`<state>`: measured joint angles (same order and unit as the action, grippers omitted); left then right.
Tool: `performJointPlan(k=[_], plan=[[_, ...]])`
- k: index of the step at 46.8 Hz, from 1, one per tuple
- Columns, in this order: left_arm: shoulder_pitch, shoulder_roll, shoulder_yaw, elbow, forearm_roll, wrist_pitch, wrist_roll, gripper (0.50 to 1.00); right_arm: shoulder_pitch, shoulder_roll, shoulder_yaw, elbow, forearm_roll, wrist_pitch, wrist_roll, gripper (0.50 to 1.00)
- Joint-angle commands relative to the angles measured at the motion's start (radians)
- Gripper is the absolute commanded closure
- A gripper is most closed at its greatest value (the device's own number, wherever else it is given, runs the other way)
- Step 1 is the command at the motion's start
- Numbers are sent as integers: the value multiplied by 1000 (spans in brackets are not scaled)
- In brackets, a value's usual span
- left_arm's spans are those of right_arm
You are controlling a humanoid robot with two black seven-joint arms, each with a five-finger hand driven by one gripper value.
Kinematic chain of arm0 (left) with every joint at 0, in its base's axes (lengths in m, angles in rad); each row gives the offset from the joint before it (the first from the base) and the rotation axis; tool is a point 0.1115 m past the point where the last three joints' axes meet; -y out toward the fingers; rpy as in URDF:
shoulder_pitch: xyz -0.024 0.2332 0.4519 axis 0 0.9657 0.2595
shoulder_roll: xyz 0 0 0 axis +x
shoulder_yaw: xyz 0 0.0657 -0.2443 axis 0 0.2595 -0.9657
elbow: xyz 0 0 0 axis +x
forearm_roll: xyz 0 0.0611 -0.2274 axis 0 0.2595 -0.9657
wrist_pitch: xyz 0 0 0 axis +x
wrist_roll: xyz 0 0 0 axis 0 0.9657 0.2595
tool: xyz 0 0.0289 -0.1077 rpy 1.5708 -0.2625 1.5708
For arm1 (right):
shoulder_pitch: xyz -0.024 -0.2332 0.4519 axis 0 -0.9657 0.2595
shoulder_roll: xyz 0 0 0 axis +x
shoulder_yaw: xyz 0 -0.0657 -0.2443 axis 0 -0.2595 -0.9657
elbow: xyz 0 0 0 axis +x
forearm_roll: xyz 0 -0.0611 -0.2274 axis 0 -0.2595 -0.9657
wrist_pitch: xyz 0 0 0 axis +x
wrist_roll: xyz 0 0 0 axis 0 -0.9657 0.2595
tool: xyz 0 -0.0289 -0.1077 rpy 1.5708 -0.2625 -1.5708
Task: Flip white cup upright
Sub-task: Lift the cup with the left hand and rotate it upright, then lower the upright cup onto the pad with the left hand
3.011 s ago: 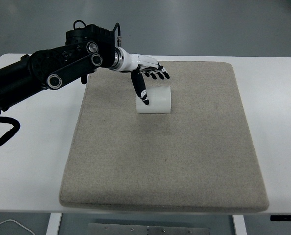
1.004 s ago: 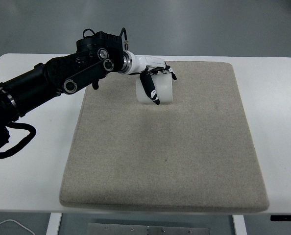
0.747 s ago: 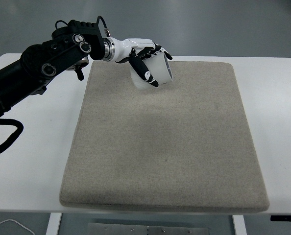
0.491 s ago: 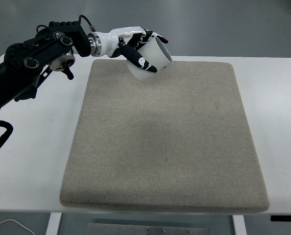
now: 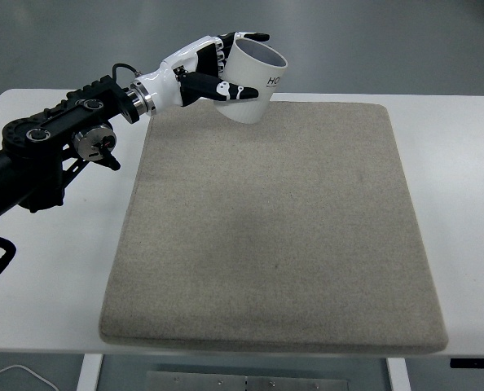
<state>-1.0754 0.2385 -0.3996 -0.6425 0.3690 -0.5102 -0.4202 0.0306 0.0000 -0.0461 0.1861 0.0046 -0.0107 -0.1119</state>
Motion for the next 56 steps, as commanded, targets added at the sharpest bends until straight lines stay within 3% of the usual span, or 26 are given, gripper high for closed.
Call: performJointPlan(k=[1, 9, 19, 47, 56], plan=[[22, -1, 1, 27, -32, -50, -52, 904, 0, 0, -1, 1, 0, 0, 0, 570], [49, -1, 1, 116, -33, -101, -190, 909, 0, 0, 0, 0, 0, 0, 0, 570], [72, 2, 19, 195, -19, -101, -191, 907, 0, 0, 0, -1, 0, 0, 0, 570], [118, 12, 18, 196, 249, -101, -191, 909, 0, 0, 0, -1, 0, 0, 0, 570], [118, -5, 13, 195, 249, -101, -191, 859, 0, 0, 0, -1, 0, 0, 0, 570]])
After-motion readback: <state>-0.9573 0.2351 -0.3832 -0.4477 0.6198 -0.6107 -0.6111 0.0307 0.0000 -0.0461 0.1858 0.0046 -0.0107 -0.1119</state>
